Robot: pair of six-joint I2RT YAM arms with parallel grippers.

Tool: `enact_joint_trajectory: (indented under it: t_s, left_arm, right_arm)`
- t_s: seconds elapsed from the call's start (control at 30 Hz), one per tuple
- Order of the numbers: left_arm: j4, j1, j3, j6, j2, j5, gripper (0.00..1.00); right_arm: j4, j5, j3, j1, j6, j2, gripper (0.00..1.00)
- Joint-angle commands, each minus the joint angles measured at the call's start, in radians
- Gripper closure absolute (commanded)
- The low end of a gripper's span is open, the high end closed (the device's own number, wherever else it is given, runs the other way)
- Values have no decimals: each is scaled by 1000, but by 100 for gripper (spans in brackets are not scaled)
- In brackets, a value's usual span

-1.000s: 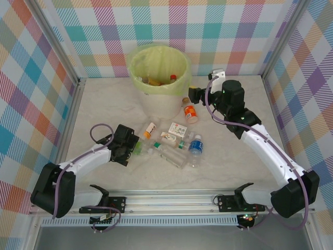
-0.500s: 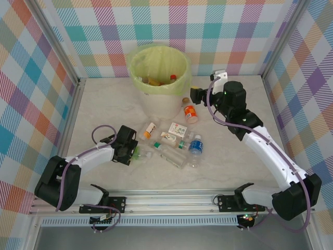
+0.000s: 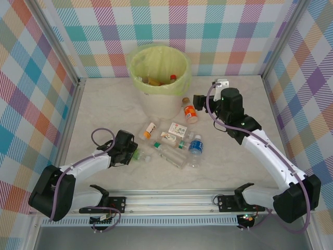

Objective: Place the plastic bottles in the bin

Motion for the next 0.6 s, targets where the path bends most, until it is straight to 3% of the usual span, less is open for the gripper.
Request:
enact_joint_trajectory:
  t_s: [0.0,0.13,0.3,0.57]
  left_arm:
    - [73,35,-27,123,-25,-97,49]
    - [43,57,-10,184,-118,-127,51]
    - [-22,61,128,382,-208,-170,51]
    - [-115,61,542,717,-104,-141,52]
  right_arm:
    - [21,60,-4,-3,21,-40,0]
    - [51,65,-5,-3,14,-48,0]
    - [87,101,-21,-3,25,-64,0]
    - [175,152,-64,-3,69,-115,0]
